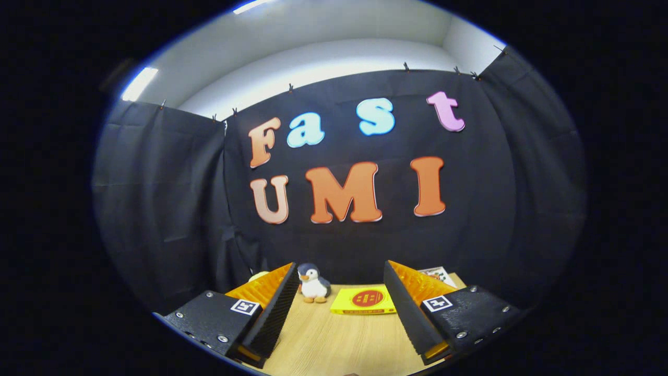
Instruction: Open the storage box then place both shoes into the box .Put the left shoe in first, then the right shoe, with the right side of both shoes facing outward in a uniform manner.
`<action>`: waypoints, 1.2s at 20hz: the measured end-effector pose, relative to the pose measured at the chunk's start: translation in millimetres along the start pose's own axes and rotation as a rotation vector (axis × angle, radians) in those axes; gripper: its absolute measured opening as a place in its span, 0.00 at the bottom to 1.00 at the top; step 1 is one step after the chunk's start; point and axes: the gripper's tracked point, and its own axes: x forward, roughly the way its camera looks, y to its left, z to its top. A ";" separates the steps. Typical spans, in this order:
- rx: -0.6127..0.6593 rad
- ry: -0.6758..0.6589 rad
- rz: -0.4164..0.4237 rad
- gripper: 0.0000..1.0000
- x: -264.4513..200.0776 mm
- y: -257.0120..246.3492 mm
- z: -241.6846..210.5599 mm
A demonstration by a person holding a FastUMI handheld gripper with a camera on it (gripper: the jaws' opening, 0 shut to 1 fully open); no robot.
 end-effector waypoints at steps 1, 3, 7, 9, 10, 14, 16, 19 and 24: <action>-0.016 -0.040 -0.007 0.98 -3.2 -6.9 9.9; -0.040 -0.090 -0.025 0.98 -9.6 -18.0 24.9; -0.079 -0.116 -0.029 0.98 -26.3 -22.0 44.0; -0.157 -0.180 -0.047 0.98 -32.0 -28.2 62.2; -0.189 -0.211 -0.055 0.98 -33.4 -27.5 68.3; -0.221 -0.242 -0.074 0.98 -39.8 -27.1 78.4; -0.194 -0.244 -0.066 0.98 -40.3 -21.6 81.9; -0.153 -0.238 -0.064 0.99 -33.0 -16.1 83.6; -0.121 -0.250 -0.064 1.00 -26.1 -16.8 86.8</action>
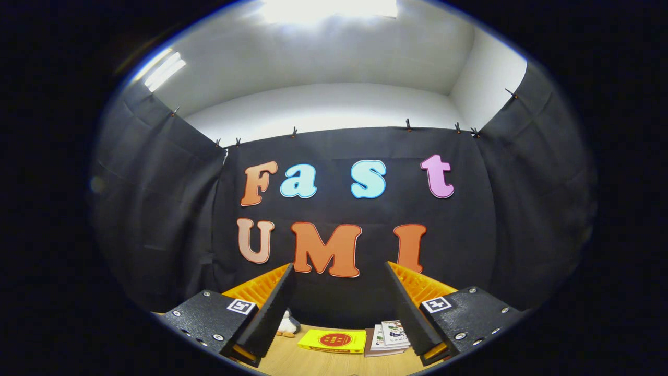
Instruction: Open the storage box then place both shoes into the box .Put the left shoe in first, then the right shoe, with the right side of both shoes facing outward in a uniform manner.
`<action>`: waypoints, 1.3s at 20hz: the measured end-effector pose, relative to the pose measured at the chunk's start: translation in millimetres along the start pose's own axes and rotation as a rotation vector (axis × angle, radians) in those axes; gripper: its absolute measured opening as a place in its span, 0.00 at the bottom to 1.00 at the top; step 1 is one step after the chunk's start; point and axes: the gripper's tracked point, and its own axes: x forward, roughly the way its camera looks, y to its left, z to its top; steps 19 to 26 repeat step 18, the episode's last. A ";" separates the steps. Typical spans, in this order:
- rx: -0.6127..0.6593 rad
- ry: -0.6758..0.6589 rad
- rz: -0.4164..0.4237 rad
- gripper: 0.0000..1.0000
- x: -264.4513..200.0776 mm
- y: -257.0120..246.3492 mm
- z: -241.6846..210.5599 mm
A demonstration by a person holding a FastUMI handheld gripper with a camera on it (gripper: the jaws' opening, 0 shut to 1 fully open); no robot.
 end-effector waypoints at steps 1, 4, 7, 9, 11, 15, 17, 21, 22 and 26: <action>0.001 -0.002 0.000 1.00 1.1 1.3 -0.2; 0.006 0.011 0.005 0.99 5.1 5.6 -5.0; 0.022 0.038 0.013 1.00 12.0 13.7 -15.4; 0.027 0.065 0.023 0.99 15.6 20.0 -23.9; 0.027 0.070 0.026 1.00 19.2 25.5 -24.7; 0.014 0.062 0.028 0.99 28.9 31.8 -22.3; 0.019 0.060 0.020 0.99 31.1 31.7 -21.2; 0.021 0.059 0.018 1.00 32.3 31.9 -20.6; 0.021 0.059 0.018 1.00 32.3 31.9 -20.6; 0.021 0.059 0.018 1.00 32.3 31.9 -20.6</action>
